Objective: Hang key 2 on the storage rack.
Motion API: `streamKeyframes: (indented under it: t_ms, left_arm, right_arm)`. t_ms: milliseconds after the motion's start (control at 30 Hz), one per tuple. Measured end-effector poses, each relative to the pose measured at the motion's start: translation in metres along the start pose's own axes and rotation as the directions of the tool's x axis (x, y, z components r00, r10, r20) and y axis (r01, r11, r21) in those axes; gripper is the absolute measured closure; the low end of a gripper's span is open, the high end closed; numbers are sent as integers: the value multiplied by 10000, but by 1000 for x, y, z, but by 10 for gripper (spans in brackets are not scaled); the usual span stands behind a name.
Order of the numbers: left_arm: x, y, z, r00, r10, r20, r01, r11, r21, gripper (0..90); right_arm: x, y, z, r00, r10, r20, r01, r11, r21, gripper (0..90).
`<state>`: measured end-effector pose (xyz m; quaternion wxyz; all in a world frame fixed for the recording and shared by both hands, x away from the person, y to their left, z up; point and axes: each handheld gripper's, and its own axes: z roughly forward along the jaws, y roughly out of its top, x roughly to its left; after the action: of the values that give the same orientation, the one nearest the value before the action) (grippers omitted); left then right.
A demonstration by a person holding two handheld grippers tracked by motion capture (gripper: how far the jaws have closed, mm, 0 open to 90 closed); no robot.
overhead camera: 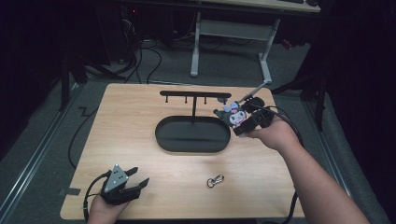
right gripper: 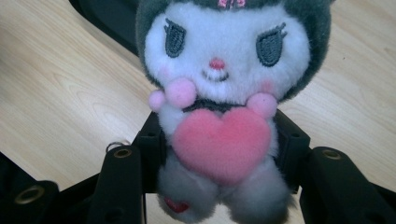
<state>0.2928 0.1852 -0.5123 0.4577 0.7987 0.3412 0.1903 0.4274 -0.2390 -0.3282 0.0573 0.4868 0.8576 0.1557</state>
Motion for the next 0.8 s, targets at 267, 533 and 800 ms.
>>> streamKeyframes:
  t_ms: [267,533,800]
  left_arm:
    - [1,0,0,10000,-1,-12,1,10000,5,403]
    - [1,0,0,10000,17,-22,-17,10000,25,403]
    - [2,0,-1,10000,-2,-11,2,10000,41,403]
  right_arm:
    - [-1,19,-9,9999,-6,123,8,9998,-198,502]
    - [-3,30,-10,9996,37,293,-30,9997,-232,502]
    - [-3,36,-11,9995,77,322,-65,9992,-395,502]
